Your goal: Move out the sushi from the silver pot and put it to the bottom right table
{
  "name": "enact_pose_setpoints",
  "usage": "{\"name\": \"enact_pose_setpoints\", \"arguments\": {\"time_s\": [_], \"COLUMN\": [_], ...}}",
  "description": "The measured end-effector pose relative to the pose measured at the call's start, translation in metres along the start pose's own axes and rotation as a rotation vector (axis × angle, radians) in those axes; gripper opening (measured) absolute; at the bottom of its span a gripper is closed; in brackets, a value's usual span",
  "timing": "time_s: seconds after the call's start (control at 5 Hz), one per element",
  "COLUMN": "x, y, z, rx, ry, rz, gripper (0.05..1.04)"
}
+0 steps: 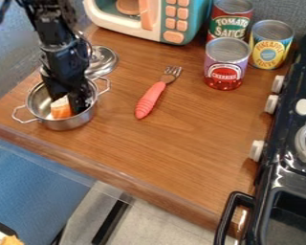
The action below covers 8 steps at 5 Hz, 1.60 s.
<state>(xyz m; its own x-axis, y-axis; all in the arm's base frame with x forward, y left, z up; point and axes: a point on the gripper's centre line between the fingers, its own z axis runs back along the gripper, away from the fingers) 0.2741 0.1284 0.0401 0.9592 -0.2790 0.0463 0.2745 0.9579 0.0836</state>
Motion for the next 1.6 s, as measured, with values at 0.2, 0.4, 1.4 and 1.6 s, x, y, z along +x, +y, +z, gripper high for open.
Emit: {"name": "enact_pose_setpoints", "arguments": {"time_s": [0.2, 0.4, 1.4, 1.6], "x": [0.003, 0.005, 0.029, 0.036], "y": [0.003, 0.002, -0.104, -0.135], "z": [-0.001, 0.018, 0.069, 0.048], "rx": [-0.004, 0.01, -0.037, -0.064], "ry": [0.003, -0.03, -0.09, -0.042], "rz": [0.007, 0.013, -0.012, -0.009], "gripper": [0.946, 0.662, 0.564, 0.564]}}
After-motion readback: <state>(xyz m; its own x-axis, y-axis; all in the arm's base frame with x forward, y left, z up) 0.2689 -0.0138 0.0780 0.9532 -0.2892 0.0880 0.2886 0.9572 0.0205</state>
